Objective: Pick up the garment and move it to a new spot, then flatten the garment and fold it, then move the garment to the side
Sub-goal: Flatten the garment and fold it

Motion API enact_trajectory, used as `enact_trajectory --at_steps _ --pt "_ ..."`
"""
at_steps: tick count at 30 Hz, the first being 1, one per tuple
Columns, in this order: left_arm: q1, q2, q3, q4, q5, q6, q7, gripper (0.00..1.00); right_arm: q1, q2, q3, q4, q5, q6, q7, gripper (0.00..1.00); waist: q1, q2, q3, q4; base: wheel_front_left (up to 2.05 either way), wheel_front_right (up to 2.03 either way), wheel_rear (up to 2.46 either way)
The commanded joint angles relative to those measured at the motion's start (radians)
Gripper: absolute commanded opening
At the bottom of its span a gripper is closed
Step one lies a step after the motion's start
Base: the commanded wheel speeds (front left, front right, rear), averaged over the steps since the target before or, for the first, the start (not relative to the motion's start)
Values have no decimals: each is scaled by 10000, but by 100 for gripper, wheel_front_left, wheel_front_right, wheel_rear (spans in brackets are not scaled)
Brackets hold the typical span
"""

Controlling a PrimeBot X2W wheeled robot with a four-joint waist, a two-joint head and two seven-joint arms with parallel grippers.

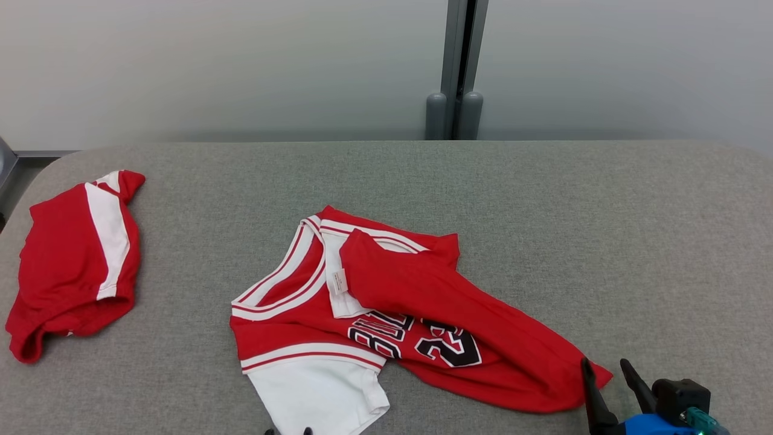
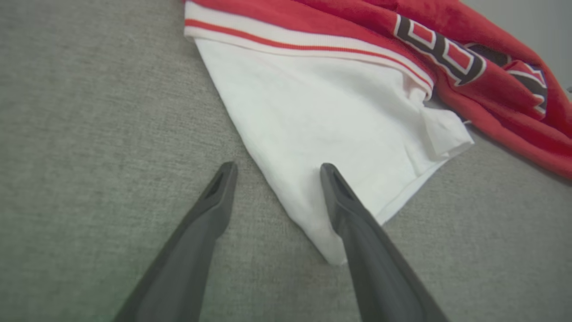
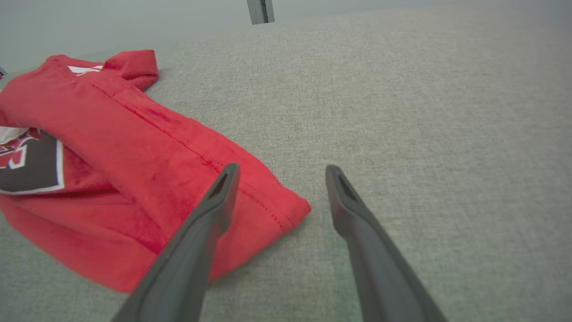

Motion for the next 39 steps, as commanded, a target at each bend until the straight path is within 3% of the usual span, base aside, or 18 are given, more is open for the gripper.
enact_trajectory --at_steps 1,8,21,26,27,28,29,30,31,32,34,39 --pt "-116 -63 -256 130 -108 -95 115 100 -130 -19 2 37 31 1 -6 100 0 1 26 -1 0 0 0" --pt "-306 -60 -1342 243 -548 -107 126 100 -170 -17 23 133 81 1 -6 100 0 1 130 17 0 0 0" --pt "-634 34 -1631 270 -825 -107 123 100 -487 -17 214 1102 612 1 -3 100 0 1 221 97 0 0 0" --pt "-640 38 -1680 239 -882 -108 122 100 -584 40 861 1909 1233 15 51 100 0 1 198 174 0 0 0" --pt "-639 39 -1667 223 -906 -108 119 100 -562 65 1036 2003 1386 15 71 83 0 1 188 190 0 0 0" --pt "-640 41 -1660 211 -903 -108 117 100 -533 76 1154 2055 1573 16 74 56 0 1 181 208 0 0 0" --pt "-641 42 -1671 204 -919 -108 111 100 -494 87 1312 2110 1721 16 75 47 0 1 172 224 0 0 0" --pt "-641 43 -1671 197 -938 -108 109 100 -469 98 1474 2126 1830 21 77 23 0 1 164 232 0 0 0" --pt "-641 42 -1674 193 -956 -108 110 98 -456 104 1641 2091 1938 24 77 10 0 1 163 230 0 0 0" --pt "-643 41 -1675 189 -978 -108 110 72 -460 101 1751 1964 2019 24 75 0 0 1 167 224 0 0 0" --pt "-660 34 -1698 188 -985 -108 110 0 -481 47 1808 1653 2150 13 62 0 0 1 163 191 0 0 0" --pt "-777 32 -1477 -207 -1277 -96 73 0 -545 -23 1770 698 2182 3 -6 0 0 1 154 109 0 0 0"
